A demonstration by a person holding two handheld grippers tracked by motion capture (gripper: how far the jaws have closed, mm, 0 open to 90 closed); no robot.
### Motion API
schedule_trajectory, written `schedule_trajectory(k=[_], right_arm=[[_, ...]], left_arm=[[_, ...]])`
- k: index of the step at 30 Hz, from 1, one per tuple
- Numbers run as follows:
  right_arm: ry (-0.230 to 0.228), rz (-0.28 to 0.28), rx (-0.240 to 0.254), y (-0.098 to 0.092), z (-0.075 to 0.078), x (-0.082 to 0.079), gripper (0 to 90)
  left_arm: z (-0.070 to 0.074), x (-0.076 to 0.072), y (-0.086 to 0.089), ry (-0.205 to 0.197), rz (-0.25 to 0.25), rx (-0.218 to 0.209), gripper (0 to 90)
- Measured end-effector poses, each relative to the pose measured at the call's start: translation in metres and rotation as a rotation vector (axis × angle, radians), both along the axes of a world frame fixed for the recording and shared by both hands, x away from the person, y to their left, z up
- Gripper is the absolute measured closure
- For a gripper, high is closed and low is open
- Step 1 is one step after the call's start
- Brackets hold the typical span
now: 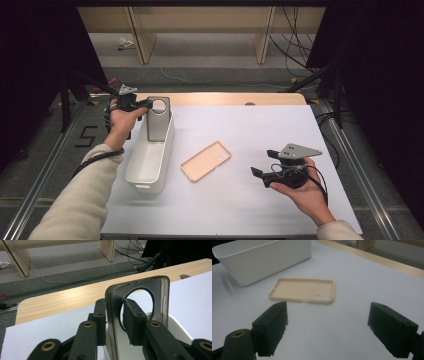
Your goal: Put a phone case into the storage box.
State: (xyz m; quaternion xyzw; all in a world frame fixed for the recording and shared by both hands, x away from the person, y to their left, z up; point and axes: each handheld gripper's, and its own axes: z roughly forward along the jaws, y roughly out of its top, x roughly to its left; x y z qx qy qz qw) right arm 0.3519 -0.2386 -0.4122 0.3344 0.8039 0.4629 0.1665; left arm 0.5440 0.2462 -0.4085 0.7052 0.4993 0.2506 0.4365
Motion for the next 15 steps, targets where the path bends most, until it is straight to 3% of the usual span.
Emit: schedule_trajectory(k=[13,15], right_arm=[[0.0,0.001,0.0,0.0002,0.0,-0.0001,17.0],[0.0,0.001,0.001,0.0001,0.0001,0.0,17.0]], left_arm=[[0.0002,0.002,-0.0018,0.013,0.033,0.031,59.7],[0.0007,0.0013,-0.002,0.014,0.036,0.031,54.7]])
